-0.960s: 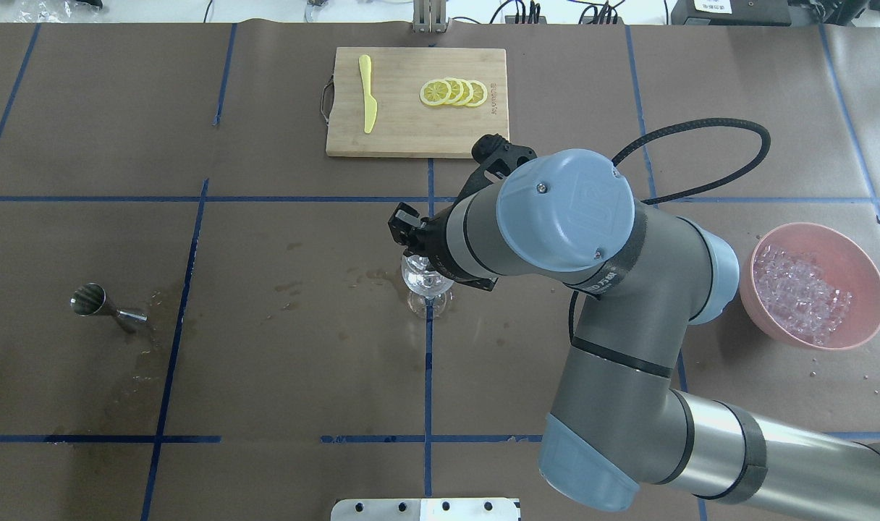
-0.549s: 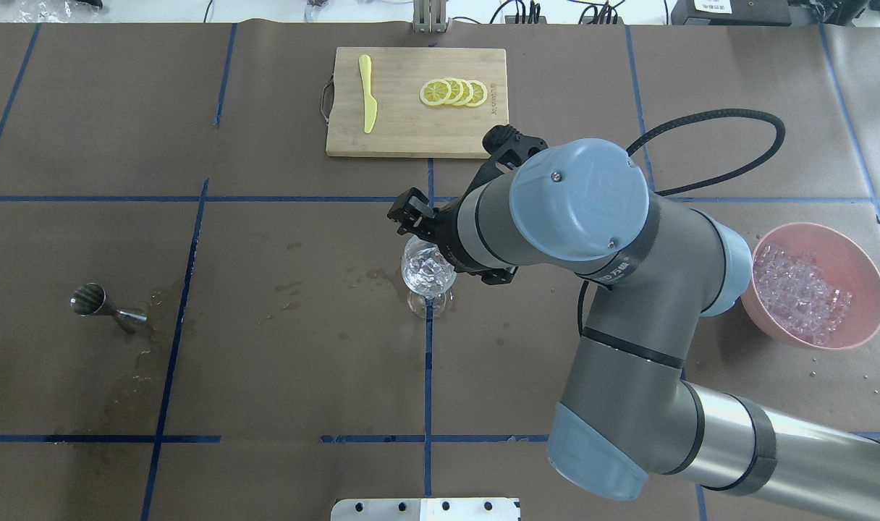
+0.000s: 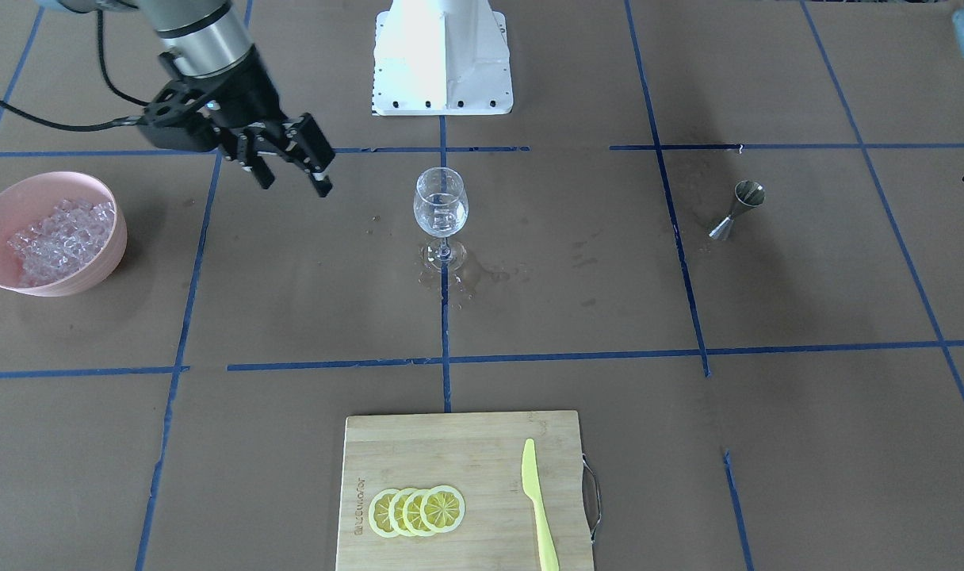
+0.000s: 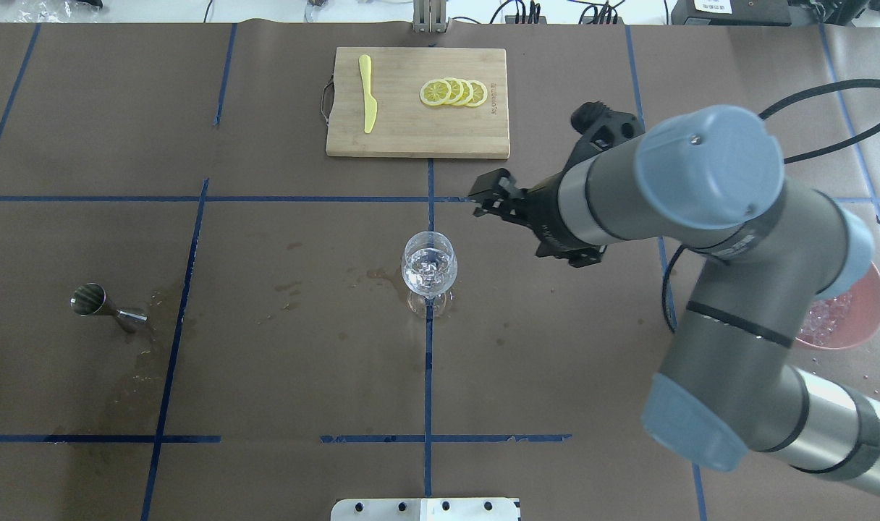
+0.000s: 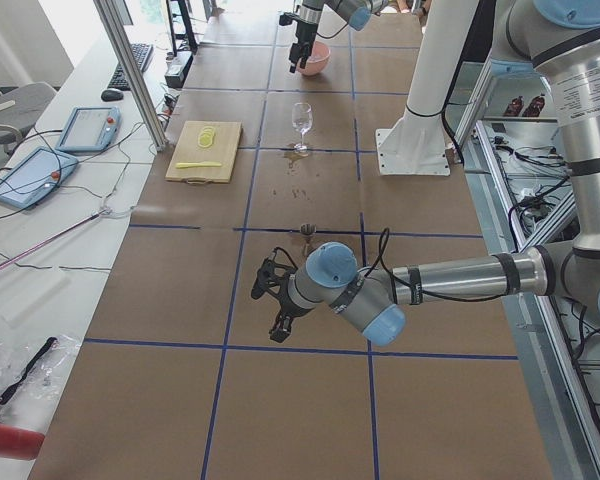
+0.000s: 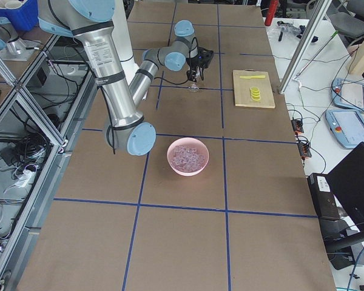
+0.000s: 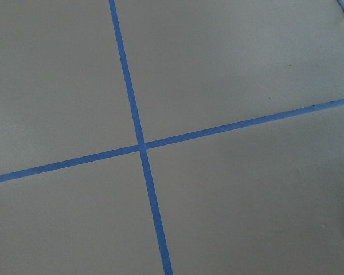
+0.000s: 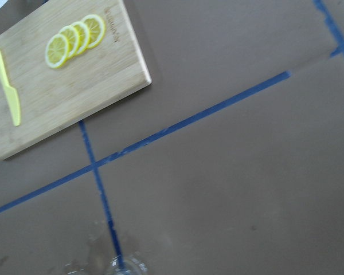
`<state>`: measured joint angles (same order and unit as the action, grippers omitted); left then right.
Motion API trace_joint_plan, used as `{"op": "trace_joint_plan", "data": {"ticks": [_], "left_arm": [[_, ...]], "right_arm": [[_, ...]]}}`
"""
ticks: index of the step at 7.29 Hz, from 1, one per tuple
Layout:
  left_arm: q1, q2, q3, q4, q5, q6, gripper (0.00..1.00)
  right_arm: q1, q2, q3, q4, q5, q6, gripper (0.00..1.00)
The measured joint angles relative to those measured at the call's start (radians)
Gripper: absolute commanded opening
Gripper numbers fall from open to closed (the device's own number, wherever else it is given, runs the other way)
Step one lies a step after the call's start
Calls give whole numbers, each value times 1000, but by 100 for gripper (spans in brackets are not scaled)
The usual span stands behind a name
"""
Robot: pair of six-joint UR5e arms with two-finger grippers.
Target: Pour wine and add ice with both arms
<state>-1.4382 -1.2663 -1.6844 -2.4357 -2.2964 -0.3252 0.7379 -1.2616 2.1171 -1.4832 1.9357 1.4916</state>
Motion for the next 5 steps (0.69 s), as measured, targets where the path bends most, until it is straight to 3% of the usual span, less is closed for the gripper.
{"op": "trace_joint_plan", "data": {"ticks": [2, 5], "left_arm": [[-1, -4, 0, 2, 0, 1, 100], [1, -14, 0, 10, 0, 5, 100]], "right_arm": [[211, -174, -13, -3, 135, -403, 100], [560, -368, -130, -15, 287, -1104, 100]]}}
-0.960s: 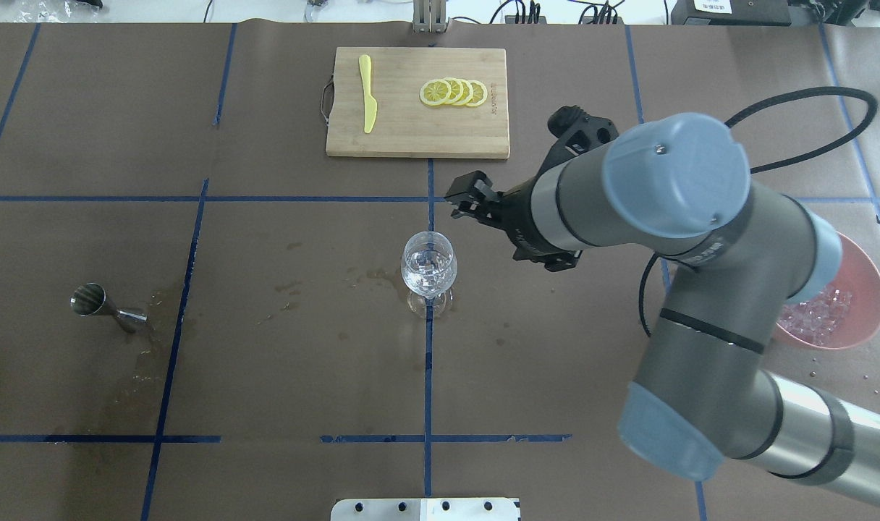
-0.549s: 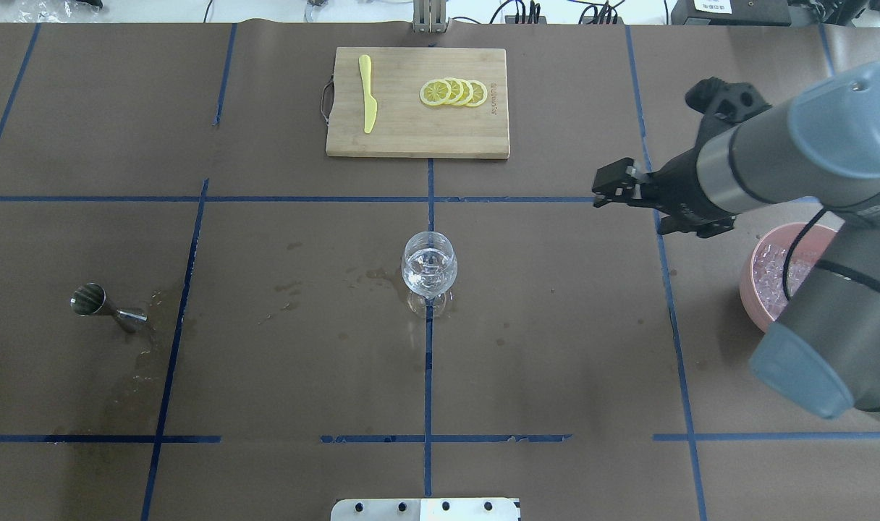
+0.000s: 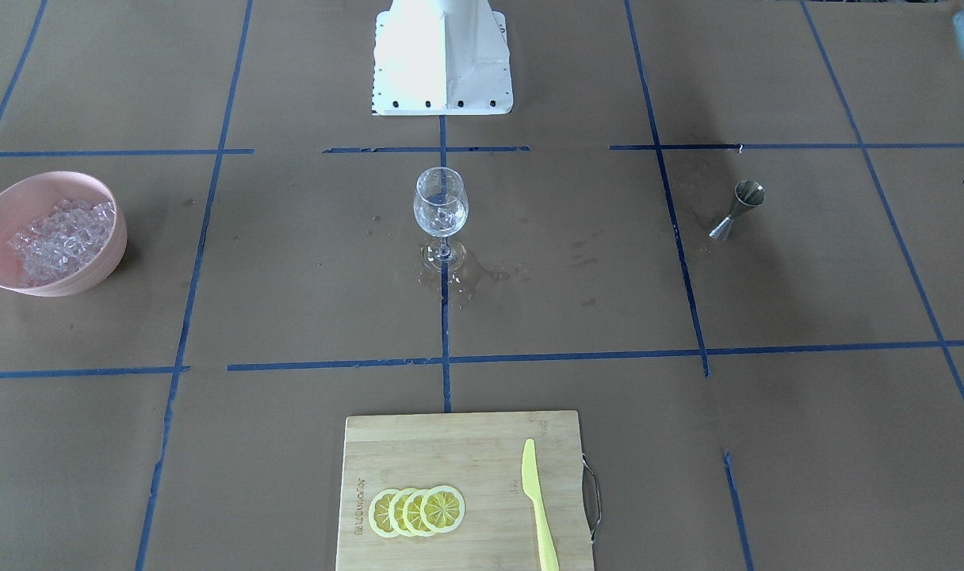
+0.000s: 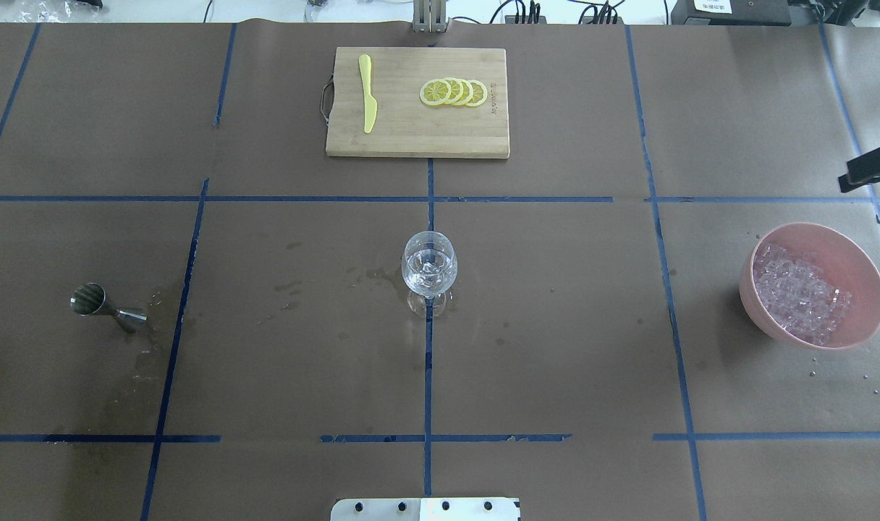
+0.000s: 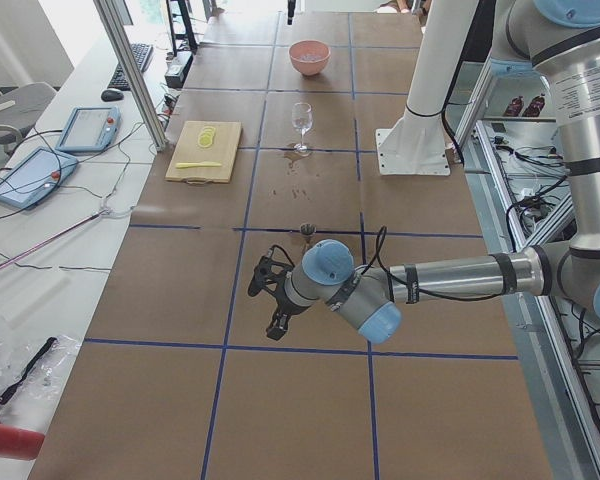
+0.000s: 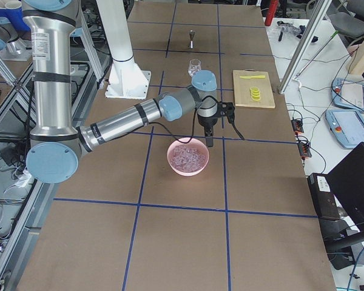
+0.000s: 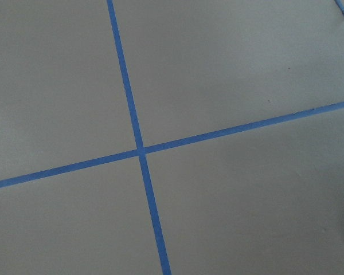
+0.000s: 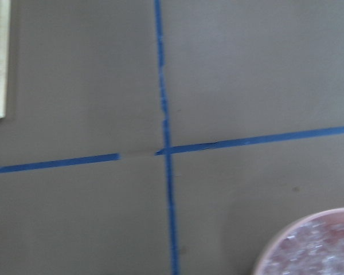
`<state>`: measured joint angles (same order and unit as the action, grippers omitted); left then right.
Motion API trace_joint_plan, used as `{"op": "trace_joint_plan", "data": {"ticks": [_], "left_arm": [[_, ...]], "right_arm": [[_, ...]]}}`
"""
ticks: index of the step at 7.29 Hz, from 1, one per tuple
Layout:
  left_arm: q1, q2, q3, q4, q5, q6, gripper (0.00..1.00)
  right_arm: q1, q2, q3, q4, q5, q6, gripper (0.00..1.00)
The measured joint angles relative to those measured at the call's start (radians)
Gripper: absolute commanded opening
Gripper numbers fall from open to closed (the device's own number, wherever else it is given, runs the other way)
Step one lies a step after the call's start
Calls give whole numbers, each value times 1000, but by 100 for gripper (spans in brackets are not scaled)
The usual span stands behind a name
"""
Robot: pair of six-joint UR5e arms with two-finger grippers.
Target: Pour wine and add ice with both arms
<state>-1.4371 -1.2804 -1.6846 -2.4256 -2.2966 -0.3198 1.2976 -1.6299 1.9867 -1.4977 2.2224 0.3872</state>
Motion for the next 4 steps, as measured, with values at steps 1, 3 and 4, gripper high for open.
{"op": "trace_joint_plan", "data": {"ticks": [1, 3, 4], "left_arm": [[2, -5, 0, 16, -3, 3, 100], [3, -19, -8, 136, -7, 84, 100], [-7, -42, -19, 266, -8, 172, 100]], "right_arm": [[86, -47, -40, -19, 14, -211, 100], [195, -84, -95, -105, 31, -531, 100], [218, -88, -107, -140, 36, -613, 100]]}}
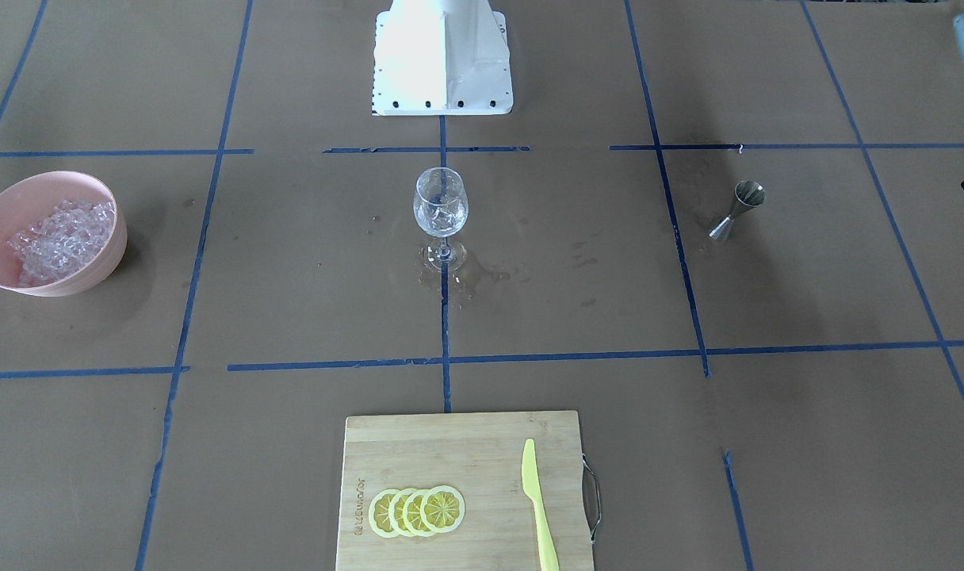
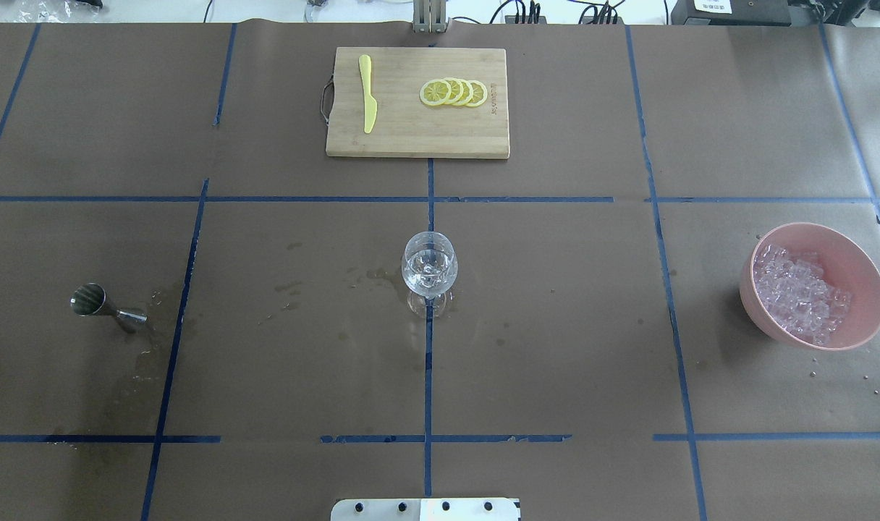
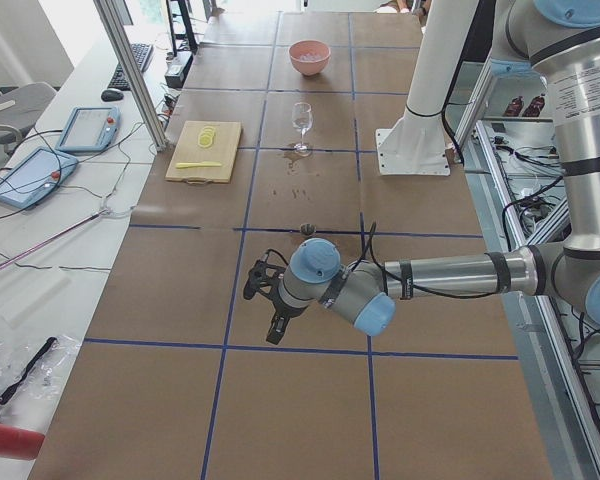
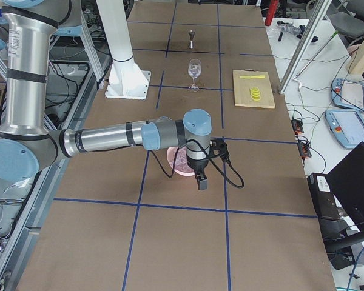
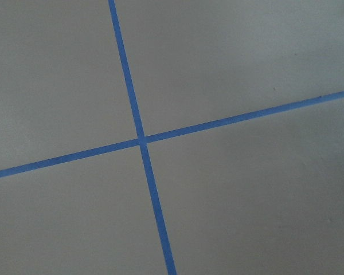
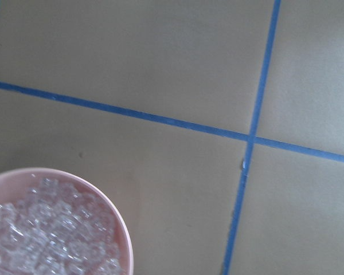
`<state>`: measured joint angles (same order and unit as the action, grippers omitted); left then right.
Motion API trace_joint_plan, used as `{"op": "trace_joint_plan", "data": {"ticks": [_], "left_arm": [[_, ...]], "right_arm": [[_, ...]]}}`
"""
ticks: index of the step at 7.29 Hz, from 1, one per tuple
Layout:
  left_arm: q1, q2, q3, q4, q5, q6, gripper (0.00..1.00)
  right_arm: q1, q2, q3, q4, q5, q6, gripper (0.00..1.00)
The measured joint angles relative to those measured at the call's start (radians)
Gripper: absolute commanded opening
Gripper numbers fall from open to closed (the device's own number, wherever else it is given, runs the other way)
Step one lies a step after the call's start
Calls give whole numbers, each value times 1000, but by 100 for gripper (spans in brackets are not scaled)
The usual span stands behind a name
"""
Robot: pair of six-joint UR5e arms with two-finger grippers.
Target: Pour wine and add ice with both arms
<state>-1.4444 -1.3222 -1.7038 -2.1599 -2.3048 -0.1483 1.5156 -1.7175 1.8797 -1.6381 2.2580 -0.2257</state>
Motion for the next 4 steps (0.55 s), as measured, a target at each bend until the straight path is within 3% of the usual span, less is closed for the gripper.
{"op": "trace_joint_plan", "data": {"ticks": [3, 4], "left_arm": [[-112, -96, -82, 432, -1, 181, 100], [-143, -102, -98, 498, -2, 209, 100]], "right_arm": [[12, 7, -12, -28, 10, -51, 100], [13, 11, -15, -29, 29, -51, 100]]}}
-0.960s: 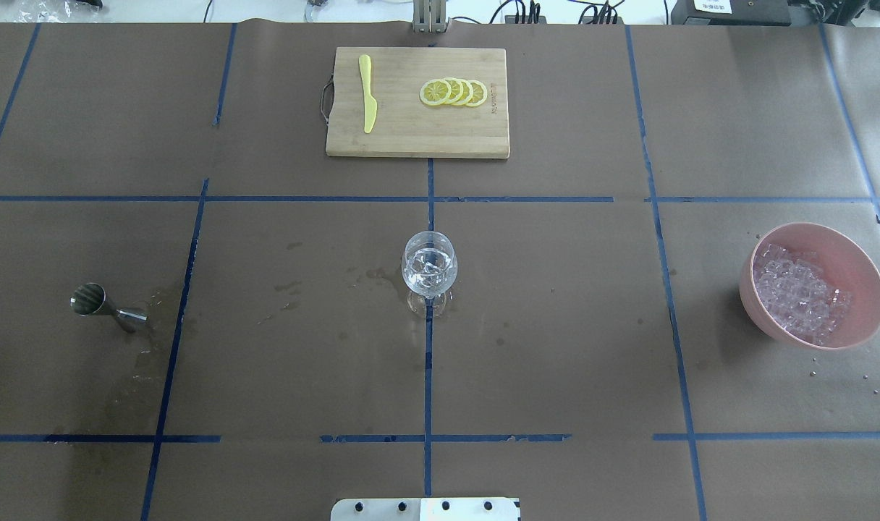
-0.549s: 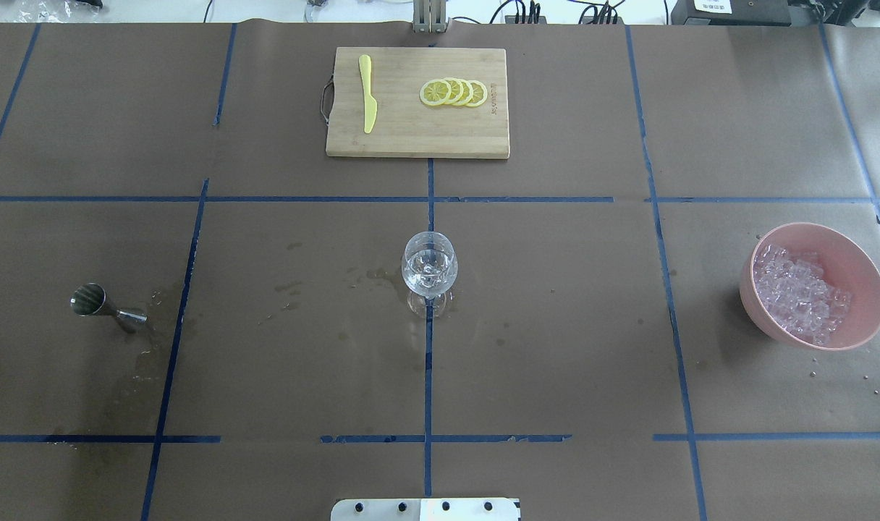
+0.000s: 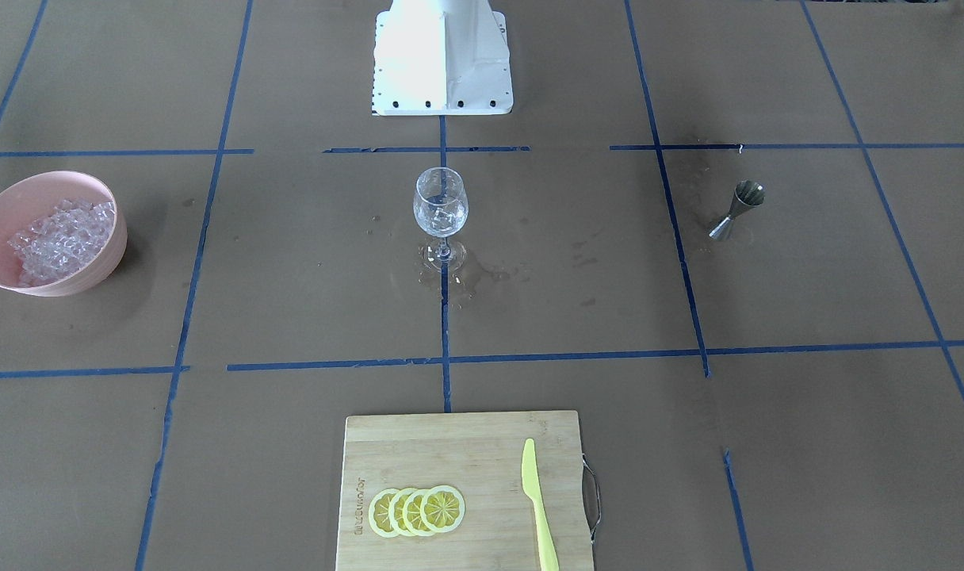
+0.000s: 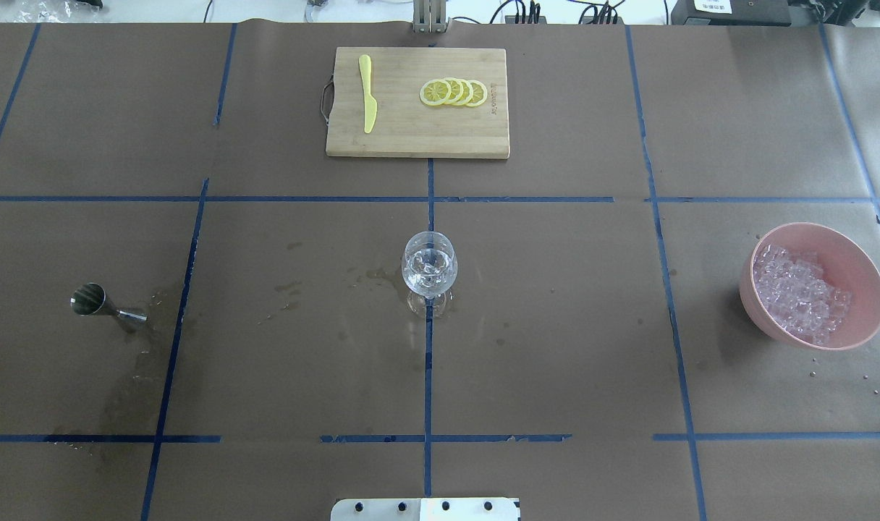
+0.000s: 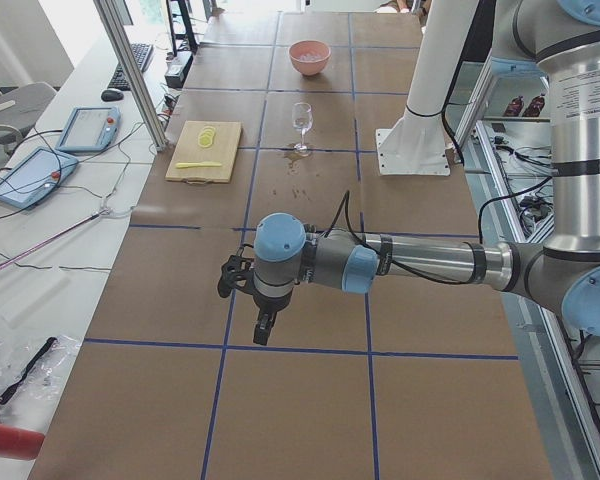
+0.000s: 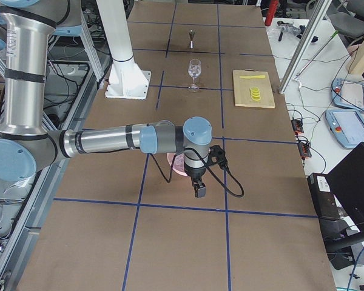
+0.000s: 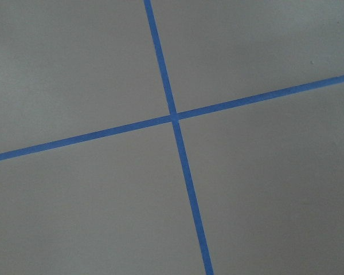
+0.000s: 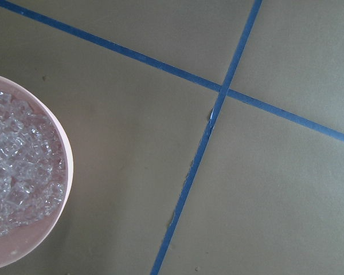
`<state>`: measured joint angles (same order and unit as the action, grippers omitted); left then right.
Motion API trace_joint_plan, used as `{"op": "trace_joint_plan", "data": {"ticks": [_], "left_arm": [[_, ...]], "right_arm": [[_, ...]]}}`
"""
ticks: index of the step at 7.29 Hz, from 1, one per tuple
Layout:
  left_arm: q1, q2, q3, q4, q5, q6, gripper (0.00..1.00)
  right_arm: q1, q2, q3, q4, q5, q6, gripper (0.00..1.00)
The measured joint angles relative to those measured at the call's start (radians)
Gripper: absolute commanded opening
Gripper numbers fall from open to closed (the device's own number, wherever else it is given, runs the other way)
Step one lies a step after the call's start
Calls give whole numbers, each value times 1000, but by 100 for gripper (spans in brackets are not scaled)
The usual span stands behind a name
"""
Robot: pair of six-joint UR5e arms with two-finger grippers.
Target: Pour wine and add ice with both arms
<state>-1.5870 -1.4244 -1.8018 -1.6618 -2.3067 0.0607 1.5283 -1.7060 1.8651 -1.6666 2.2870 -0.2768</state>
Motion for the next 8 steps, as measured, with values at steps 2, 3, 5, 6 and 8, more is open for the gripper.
{"op": "trace_joint_plan", "data": {"ticks": [2, 3, 5, 6, 8], "left_arm": [[-19, 40, -24, 25, -11, 14, 100], [-20, 52, -19, 9, -30, 16, 100], [-21, 59, -5, -102, -66, 16, 100], [-21, 60, 9, -130, -101, 16, 100], [-22, 60, 8, -143, -132, 17, 100]], "right_arm": [[0, 5, -2, 4, 32, 6, 100], [0, 7, -3, 7, 36, 9, 100], [0, 9, -3, 9, 37, 14, 100], [0, 9, -3, 10, 37, 16, 100], [-1, 9, -3, 11, 35, 20, 100]]}}
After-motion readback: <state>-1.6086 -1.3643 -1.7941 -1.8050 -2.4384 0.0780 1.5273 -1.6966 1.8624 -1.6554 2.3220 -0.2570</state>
